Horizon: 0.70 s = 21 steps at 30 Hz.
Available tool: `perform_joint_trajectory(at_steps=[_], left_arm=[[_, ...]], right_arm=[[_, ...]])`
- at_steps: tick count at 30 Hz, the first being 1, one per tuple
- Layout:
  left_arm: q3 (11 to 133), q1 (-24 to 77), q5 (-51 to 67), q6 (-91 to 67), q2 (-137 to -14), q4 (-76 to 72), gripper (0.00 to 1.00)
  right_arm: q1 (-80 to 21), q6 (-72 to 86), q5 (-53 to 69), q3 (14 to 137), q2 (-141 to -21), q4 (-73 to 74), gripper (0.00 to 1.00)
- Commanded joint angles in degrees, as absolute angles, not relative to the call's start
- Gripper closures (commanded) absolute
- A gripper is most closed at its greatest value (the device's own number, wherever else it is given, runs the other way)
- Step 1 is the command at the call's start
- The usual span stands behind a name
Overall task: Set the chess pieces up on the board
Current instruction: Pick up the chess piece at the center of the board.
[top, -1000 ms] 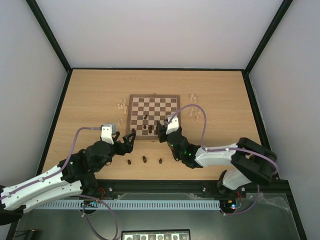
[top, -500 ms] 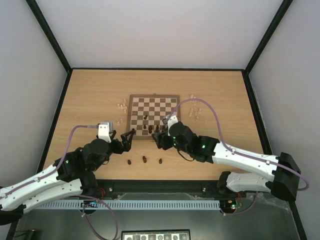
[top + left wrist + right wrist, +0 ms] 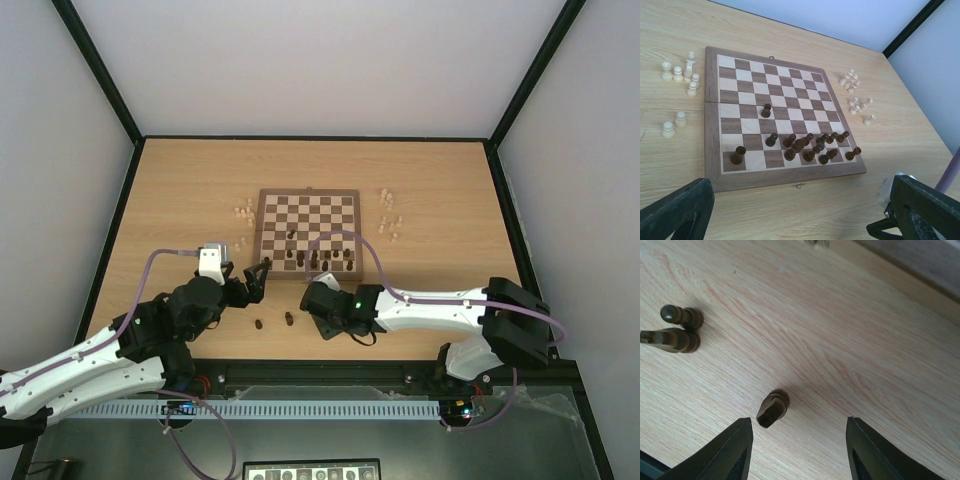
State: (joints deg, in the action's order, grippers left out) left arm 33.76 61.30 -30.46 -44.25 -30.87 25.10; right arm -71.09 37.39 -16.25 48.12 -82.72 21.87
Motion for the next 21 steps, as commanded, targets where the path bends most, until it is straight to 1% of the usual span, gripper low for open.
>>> perform_joint_trajectory(at_steps=[1,8,15,18,21], left_arm=[[34.37,60.85,-30.65,-44.90,-30.71,25.17,0.00],[33.97,60.83,-30.93,-44.75,-31.16,24.63,0.01],[34.03,60.69,-31.19,-44.12,-31.29,24.35,0.01],[33.93,60.69,-31.14,-44.03,-31.18,24.43,0.00],[33.87,60.56,-31.01,-44.02,-31.03,24.48,0.01]], right_arm=[[-72.45,39.15,-17.12,48.03,-84.89,25.02,0.48],[-72.76,38.51,-15.08,48.62,-87.26,22.63,0.52],[-72.77,37.85,-15.13,49.54,-90.84,20.87,0.61],[-72.77,37.92,-16.00,50.35,-91.61,20.57,0.61],[-72.80,37.85,-16.79,51.57,-91.66,21.10,0.57]])
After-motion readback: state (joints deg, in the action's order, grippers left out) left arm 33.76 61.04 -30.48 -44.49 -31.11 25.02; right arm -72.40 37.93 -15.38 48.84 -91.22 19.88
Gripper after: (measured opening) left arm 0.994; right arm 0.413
